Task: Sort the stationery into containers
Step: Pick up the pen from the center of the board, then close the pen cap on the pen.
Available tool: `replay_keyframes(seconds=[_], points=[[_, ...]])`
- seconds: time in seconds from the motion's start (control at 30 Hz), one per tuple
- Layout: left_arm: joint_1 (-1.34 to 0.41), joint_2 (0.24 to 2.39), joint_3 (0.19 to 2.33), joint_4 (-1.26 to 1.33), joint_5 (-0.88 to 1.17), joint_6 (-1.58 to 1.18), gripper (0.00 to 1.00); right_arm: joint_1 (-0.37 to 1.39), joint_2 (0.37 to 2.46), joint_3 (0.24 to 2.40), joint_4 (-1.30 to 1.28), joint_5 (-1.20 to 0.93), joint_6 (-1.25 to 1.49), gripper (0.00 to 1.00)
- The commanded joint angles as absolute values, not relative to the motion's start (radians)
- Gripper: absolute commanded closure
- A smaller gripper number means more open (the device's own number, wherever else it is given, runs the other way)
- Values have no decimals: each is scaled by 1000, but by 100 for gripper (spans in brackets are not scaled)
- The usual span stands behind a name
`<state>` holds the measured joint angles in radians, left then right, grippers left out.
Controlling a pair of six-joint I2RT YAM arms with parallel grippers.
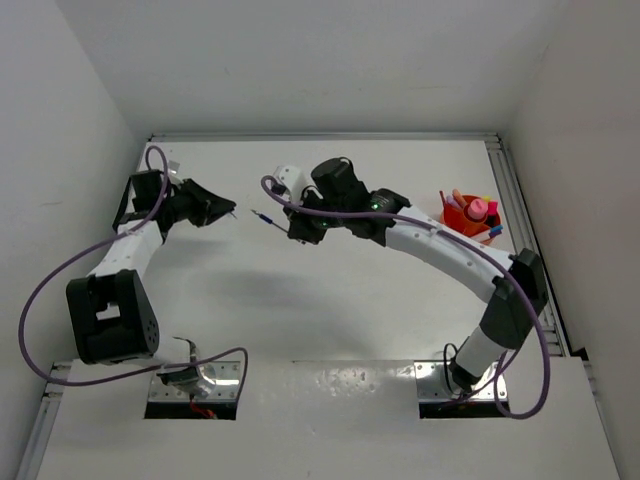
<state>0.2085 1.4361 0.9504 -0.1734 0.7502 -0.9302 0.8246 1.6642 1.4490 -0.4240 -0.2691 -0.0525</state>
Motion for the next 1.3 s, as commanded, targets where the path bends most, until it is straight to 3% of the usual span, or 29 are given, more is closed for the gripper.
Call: replay_keyframes(seconds=[0.0,0.47,1.27], points=[[163,1362,922,-72,795,-1064,100,856,1641,1462,-440,-224,44,100],[61,1350,943,152,732,-1262,100,857,1629,1471,-453,-216,61,100],[11,1327,950,126,729,-1195,100,835,1669,1499,-451,-204,84,100]])
